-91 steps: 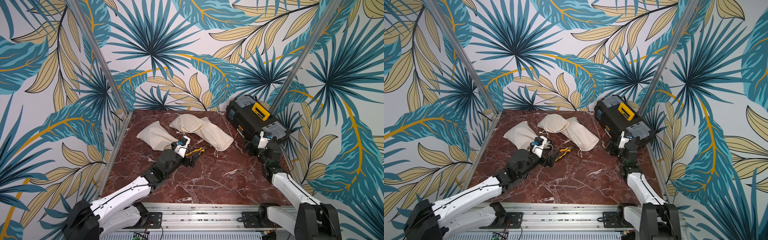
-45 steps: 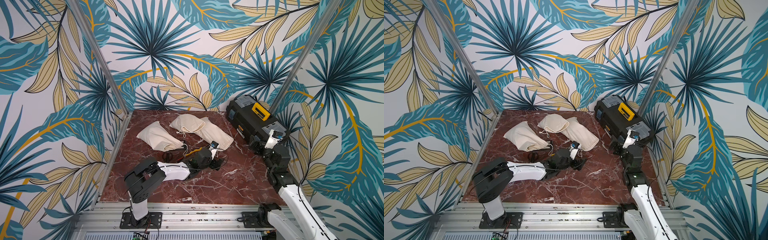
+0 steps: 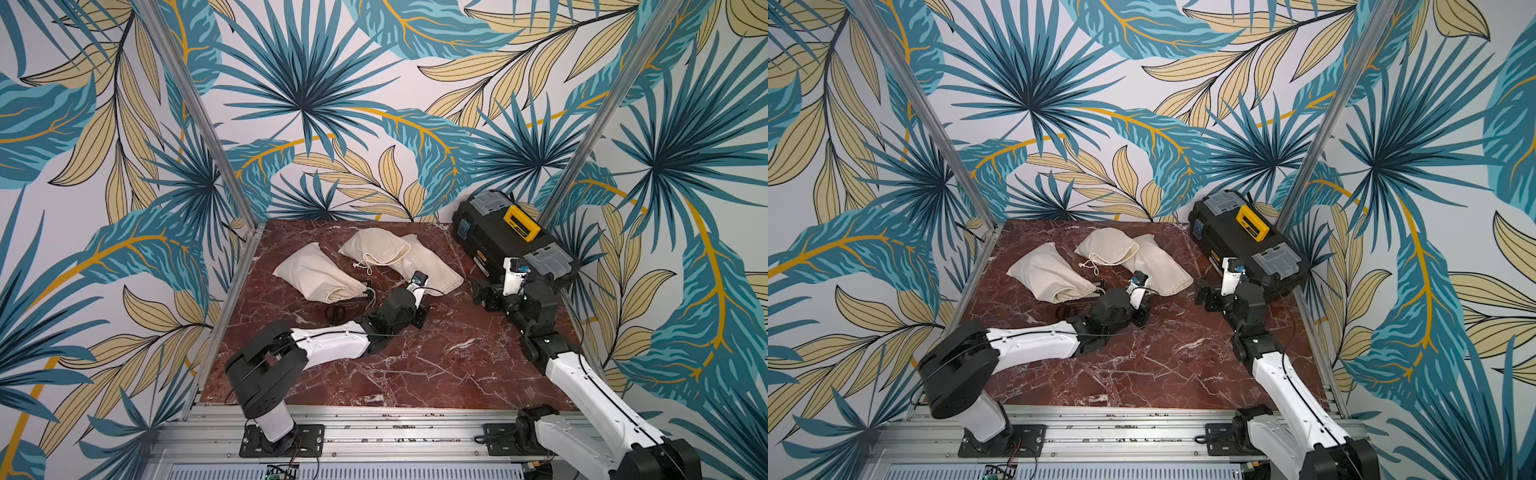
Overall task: Close the soil bag
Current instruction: Frap the soil bag at the center of the board.
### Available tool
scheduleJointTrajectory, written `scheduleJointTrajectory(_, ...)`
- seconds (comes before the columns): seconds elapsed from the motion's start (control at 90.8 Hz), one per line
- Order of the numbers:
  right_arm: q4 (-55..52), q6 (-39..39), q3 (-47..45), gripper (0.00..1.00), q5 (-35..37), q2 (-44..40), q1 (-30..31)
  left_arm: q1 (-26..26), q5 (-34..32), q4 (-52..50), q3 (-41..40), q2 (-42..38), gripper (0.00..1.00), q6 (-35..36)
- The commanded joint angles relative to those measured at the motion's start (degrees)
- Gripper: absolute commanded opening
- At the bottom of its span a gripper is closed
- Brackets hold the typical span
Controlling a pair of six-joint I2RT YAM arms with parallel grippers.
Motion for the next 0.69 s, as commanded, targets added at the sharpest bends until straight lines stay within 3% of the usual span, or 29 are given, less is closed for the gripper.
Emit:
scheduleJointTrajectory(0.0, 7.2, -5.0, -1.4, 0.99, -3.2, 2.1, 3.6, 0.5, -0.5, -8.0, 2.0, -5.3, 0.00, 5.1)
scheduleJointTrajectory(0.297, 13.6, -15.6, 1.5, 0.99, -12.7, 7.5, 9.6, 1.0, 1.8, -19.4, 7.9, -10.0, 0.00, 10.1)
scheduleJointTrajectory(0.529, 16.0, -18.6, 6.0, 0.84, -21.5, 15.5, 13.5, 1.5, 2.8, -19.7, 9.1, -11.9, 0.00, 10.0)
scheduleJointTrajectory(0.683, 18.7, -18.9, 7.8, 0.73, -20.6, 19.6, 15.8, 1.8, 4.2, -19.2, 9.5, -12.5, 0.00, 9.7)
